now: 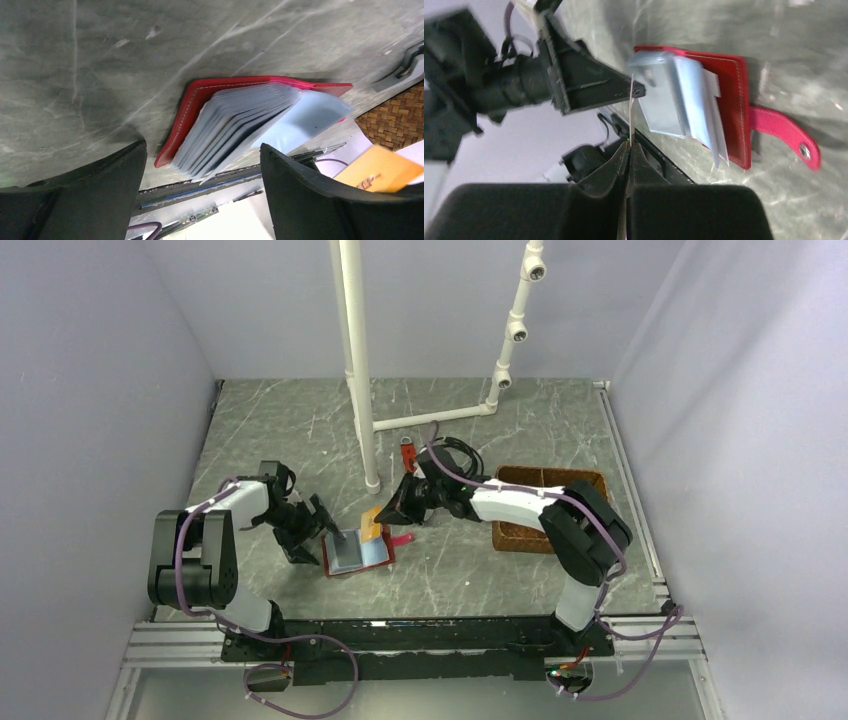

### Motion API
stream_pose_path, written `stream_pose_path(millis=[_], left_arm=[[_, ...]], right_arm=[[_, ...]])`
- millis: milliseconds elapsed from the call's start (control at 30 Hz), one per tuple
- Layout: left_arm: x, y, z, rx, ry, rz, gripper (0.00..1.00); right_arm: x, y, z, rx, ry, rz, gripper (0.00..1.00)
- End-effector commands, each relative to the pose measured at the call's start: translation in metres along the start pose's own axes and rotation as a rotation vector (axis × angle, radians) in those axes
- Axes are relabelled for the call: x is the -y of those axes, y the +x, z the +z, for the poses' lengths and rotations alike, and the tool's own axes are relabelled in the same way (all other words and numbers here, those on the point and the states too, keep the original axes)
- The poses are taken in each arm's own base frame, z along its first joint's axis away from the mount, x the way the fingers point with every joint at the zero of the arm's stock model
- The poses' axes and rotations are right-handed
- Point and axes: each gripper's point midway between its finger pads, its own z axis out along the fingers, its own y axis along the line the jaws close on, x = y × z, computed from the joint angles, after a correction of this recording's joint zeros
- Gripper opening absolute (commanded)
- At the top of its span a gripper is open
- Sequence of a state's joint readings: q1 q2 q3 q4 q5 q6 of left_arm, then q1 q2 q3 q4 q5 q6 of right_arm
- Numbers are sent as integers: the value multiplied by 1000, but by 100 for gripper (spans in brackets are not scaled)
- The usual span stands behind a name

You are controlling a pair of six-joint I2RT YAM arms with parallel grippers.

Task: Put the credit cards into the card holder
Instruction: Insert the credit card into the card holder.

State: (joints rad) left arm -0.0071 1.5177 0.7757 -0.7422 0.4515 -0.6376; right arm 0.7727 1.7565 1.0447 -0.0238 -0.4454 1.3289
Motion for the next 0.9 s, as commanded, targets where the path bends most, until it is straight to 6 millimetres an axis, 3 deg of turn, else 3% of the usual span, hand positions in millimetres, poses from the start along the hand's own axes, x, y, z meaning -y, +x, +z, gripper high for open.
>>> stream_pose_path(millis=[0,167,367,567,867], left_arm=[[3,3,3,6,44,-25,86],[-2,3,6,18,29,-38,79],[-11,-3,3,53,-37,-48,62],[-14,-5,4,55,-55,-42,49],[-13,-7,0,72,-59,-29,49]], right_arm=[[-35,26,-5,-92,-315,-419,0],[3,30,11,-141,-211,-514,0],[31,32,27,-198,-160,-605,0],[28,35,37,-258,-209,-635,0],[20,33,28,-223,-220,-676,0]])
